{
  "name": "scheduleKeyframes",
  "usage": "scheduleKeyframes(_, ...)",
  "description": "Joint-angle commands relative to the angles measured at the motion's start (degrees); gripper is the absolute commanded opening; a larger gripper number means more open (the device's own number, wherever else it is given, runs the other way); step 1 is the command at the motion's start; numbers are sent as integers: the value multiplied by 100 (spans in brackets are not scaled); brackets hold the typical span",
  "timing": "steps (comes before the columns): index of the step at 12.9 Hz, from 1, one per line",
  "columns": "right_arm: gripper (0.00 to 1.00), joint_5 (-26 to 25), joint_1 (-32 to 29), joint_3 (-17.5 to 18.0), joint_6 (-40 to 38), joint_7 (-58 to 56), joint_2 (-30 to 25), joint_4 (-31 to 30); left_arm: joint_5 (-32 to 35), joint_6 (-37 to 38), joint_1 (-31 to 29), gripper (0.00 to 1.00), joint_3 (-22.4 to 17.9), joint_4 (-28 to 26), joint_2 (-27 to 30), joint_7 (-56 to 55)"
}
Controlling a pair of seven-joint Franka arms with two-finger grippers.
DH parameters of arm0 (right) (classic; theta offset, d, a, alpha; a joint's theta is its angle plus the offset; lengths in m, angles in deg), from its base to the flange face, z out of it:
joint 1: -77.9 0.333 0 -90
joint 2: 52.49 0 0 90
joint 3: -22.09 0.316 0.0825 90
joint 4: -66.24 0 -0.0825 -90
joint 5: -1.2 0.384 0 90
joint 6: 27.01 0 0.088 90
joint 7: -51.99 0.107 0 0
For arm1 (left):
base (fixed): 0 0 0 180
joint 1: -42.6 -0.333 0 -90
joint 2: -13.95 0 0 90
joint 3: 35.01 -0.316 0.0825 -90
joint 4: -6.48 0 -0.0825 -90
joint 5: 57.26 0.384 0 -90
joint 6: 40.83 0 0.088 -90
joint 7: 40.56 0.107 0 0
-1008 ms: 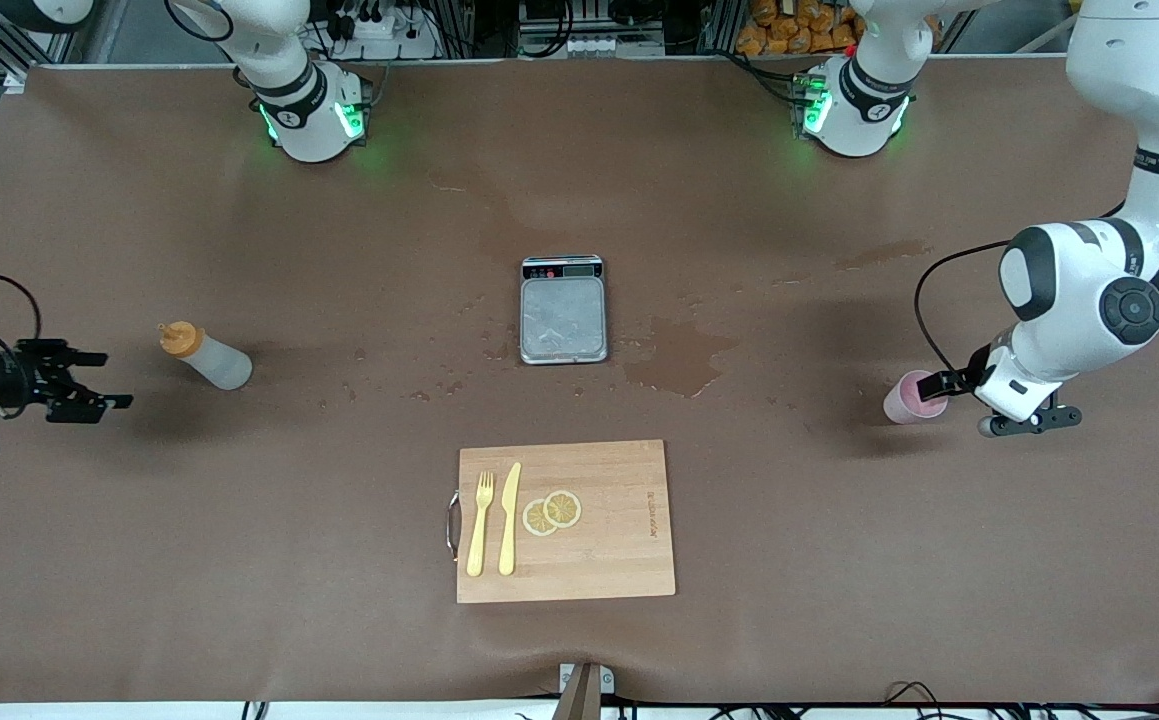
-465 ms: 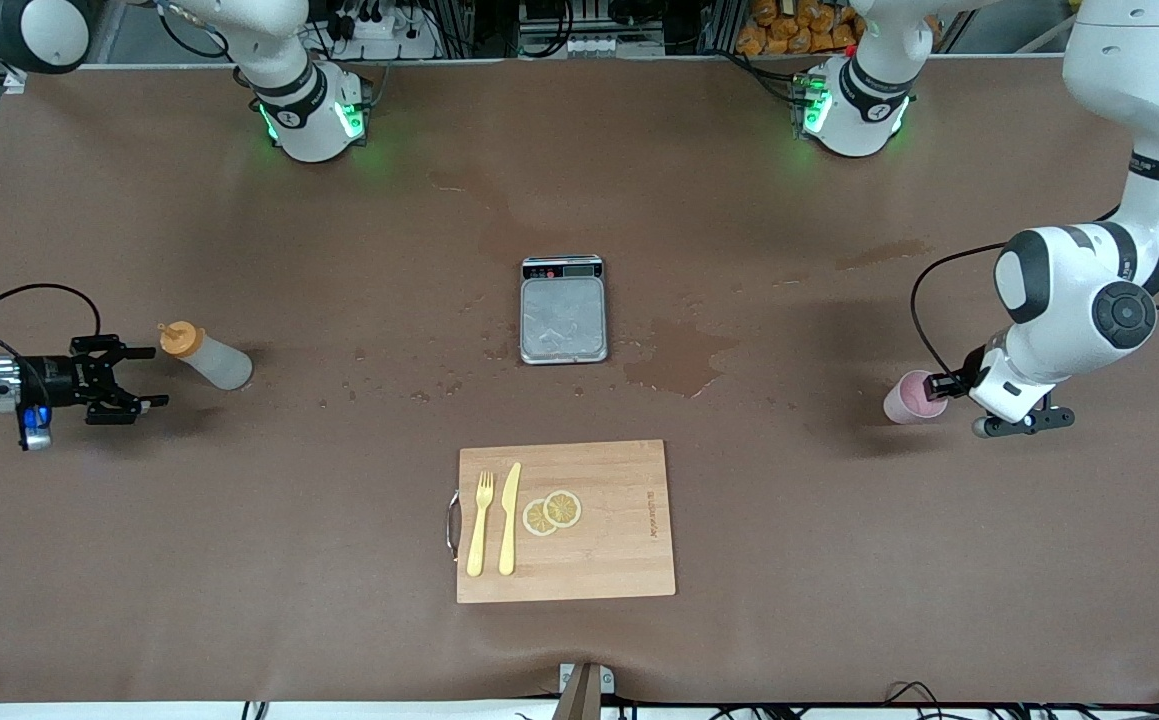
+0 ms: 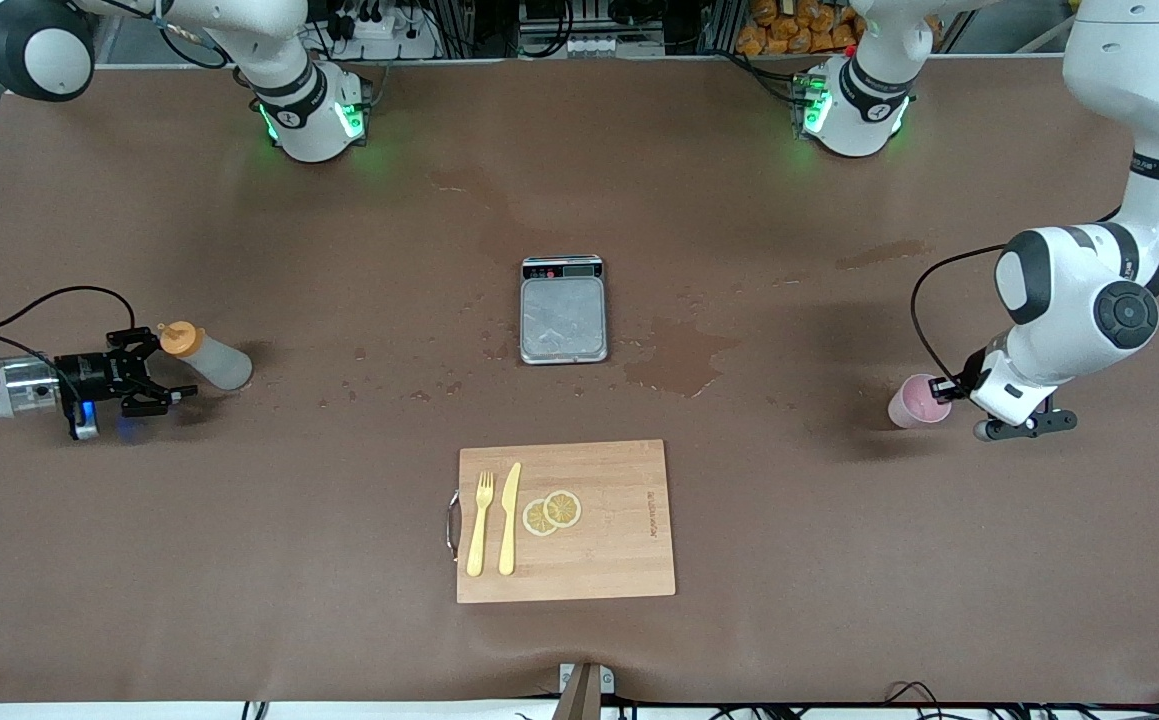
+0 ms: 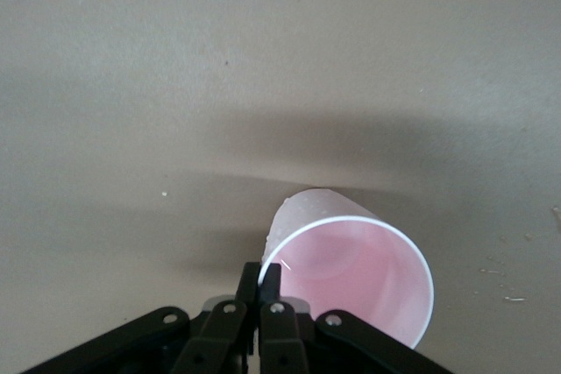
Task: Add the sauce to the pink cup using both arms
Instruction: 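Grasp the pink cup with the left gripper while the right gripper grasps the bottle, then lift the pink cup with the left gripper and carry it toward the scale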
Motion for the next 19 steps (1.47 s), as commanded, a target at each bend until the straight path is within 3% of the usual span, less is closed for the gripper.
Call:
scheduleKeyframes(1,100,220,-83,69,-190,149,130,82,112,125,74,0,200,-11,480,-111)
scheduleKeyframes(6,100,220,-65,69,-296,88,271,21,42,1240,75,0,1351,909,684,-268)
scheduleKeyframes(10,100,212,-4,69,-270,79,306,-24,42,1356,206,0,2283,1079,579,-1278)
scheduleKeyframes(16,100,212,23,77,-270,79,403,-85,42,1601,1146,0,2408,1578,140,-2308)
scheduleKeyframes(19,52,212,23,86,-296,88,403,-77,103,1646,1699,0,2399,1650,-150,-3253)
